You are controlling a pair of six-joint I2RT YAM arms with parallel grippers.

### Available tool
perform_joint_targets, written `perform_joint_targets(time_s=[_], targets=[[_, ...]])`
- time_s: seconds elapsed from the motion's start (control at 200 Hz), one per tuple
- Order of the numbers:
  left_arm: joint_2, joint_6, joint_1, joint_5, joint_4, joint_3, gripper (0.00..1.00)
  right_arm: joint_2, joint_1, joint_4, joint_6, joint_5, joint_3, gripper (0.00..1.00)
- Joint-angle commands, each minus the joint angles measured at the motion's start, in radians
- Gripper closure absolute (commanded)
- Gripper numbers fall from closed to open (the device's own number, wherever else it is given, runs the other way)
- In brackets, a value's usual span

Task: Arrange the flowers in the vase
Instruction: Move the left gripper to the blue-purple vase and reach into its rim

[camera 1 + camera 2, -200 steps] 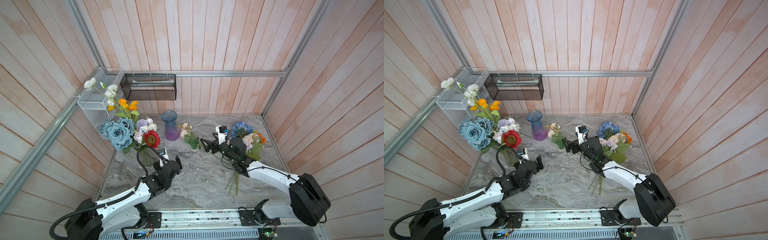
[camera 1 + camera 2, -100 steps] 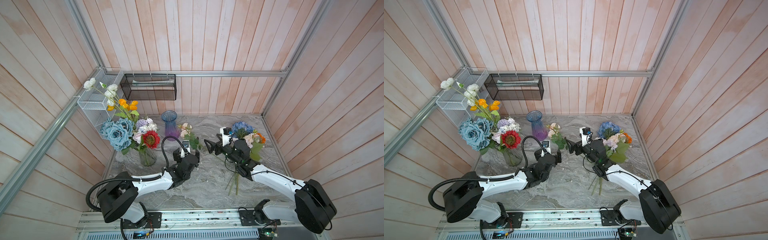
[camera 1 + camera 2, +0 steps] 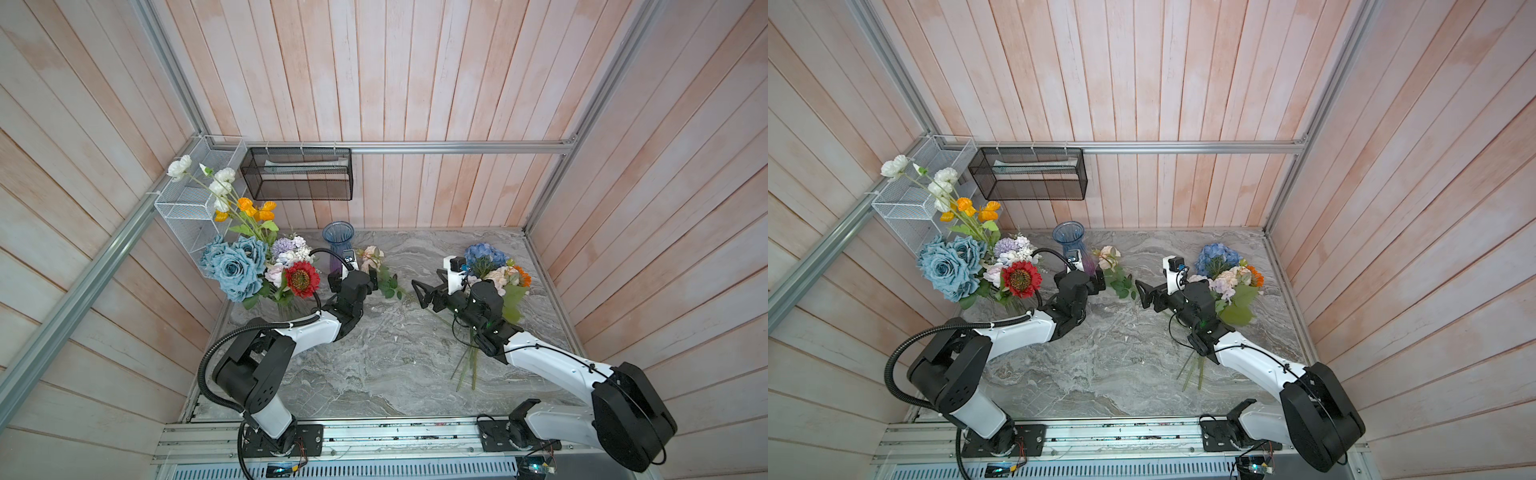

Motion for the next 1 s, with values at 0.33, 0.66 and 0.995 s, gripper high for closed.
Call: perform_joint_targets(time_s=[0.33, 0.66, 0.995], targets=[[0.207, 0.042, 0.119, -0.053, 0.173, 0.206, 0.00, 0.051, -0.006, -0.001, -0.037, -0.022, 0.015, 0.02], [0.348, 0.116, 0.163, -0.055, 0.173, 0.366, 0.00, 0.077, -0.005, -0.006, -0.064, -0.014, 0.037, 0.02], [0.440, 0.182, 0.207, -0.019, 0.173, 0.479, 0.01, 0.088, -0.005, -0.015, -0.085, -0.004, 0.046, 0.02]])
